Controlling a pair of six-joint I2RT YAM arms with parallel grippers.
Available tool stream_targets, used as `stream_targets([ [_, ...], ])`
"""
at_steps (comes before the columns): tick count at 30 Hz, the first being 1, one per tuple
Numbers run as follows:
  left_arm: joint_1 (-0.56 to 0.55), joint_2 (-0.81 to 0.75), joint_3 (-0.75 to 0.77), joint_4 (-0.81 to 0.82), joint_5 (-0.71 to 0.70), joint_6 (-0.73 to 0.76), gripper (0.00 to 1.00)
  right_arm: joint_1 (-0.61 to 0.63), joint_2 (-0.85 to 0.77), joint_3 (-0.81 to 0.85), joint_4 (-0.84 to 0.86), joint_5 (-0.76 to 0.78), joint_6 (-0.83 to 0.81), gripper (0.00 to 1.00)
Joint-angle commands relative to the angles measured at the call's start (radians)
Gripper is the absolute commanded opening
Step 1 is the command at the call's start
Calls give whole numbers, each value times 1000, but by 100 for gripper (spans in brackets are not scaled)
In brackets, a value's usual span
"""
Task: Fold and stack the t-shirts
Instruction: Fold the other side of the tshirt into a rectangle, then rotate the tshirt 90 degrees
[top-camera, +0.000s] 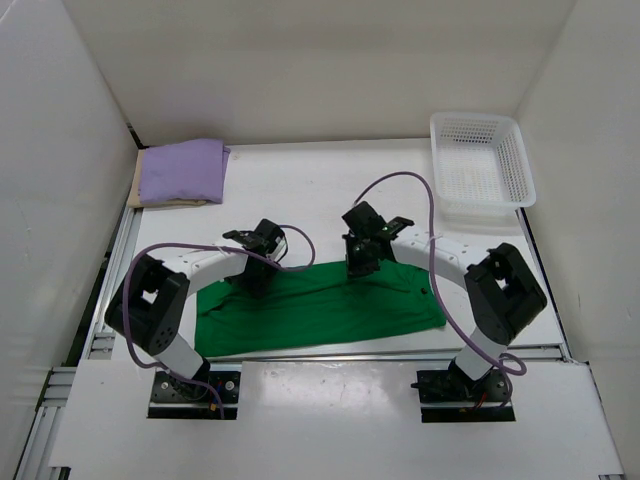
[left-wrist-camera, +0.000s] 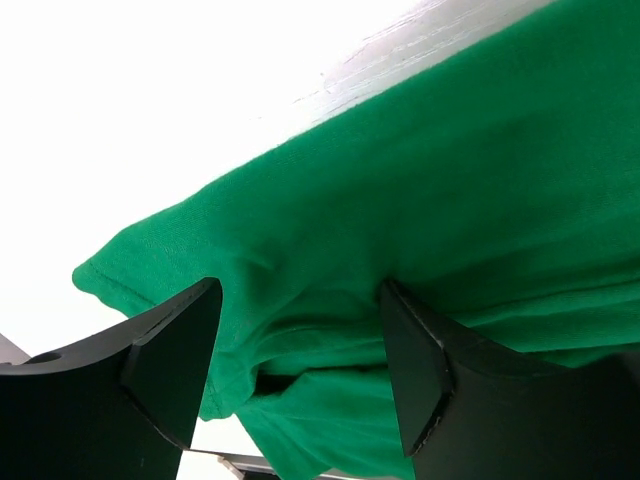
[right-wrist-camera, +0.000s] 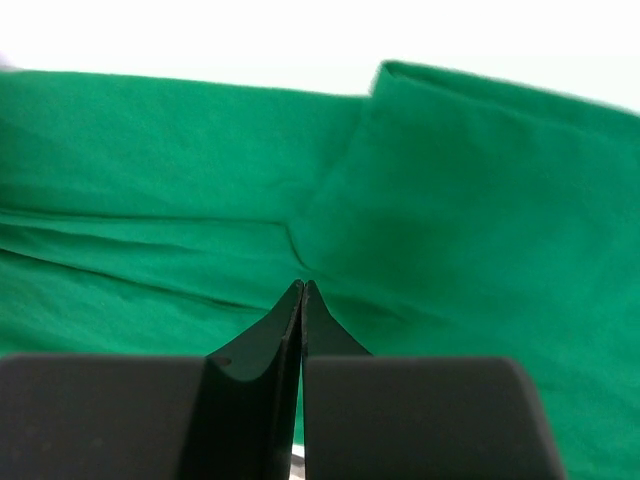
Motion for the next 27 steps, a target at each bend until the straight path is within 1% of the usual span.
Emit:
stream_targets([
  [1, -4, -9, -17, 3, -1, -3, 76, -19, -65, -10, -79, 57, 60, 1],
  [3, -4, -19, -6, 3, 12, -3, 76, -56, -74, -19, -133, 98, 111, 1],
  [4, -4, -29, 3, 3, 21, -3, 77, -69, -74, -28, -182, 111, 166, 1],
  [6, 13, -60, 19, -9, 32, -3, 79, -115, -84, -60, -214, 121, 218, 1],
  [8, 39, -97, 54, -52, 74, -3, 82, -161, -123, -126, -214, 132, 272, 1],
  [9, 70, -109, 68, -66, 84, -3, 82, -175, -136, -144, -214, 146, 284, 1],
  [10, 84, -120, 88, -76, 84, -3, 85, -186, -145, -158, -214, 155, 295, 1],
  [13, 148, -151, 76, -95, 62, -3, 88, -211, -156, -159, -214, 209, 304, 1],
  [15, 194, -151, 48, -95, 33, -3, 88, -234, -119, -131, -214, 239, 304, 1],
  [16, 251, -151, 31, -81, 24, -3, 88, -243, -99, -117, -214, 240, 304, 1],
  [18, 309, -138, -24, -60, 6, -3, 86, -278, -24, -83, -224, 249, 295, 1],
  [19, 369, -138, -70, -28, -5, -3, 85, -299, 35, -44, -224, 238, 283, 1],
  [21, 426, -129, -128, 12, -5, -3, 85, -310, 100, 2, -248, 223, 251, 1],
  [22, 475, -115, -154, 29, -5, -3, 84, -310, 166, 30, -257, 212, 238, 1],
  [23, 498, -115, -190, 40, -5, -3, 84, -310, 200, 93, -266, 203, 228, 1],
  [24, 522, -106, -190, 40, 5, -3, 83, -310, 234, 127, -283, 189, 206, 1],
  [25, 545, -106, -199, 40, 36, -3, 83, -310, 301, 166, -294, 177, 195, 1],
  [26, 591, -124, -199, 40, 51, -3, 83, -310, 336, 211, -306, 166, 186, 1],
  [27, 611, -135, -187, 40, 64, -3, 83, -310, 402, 319, -340, 157, 174, 1],
])
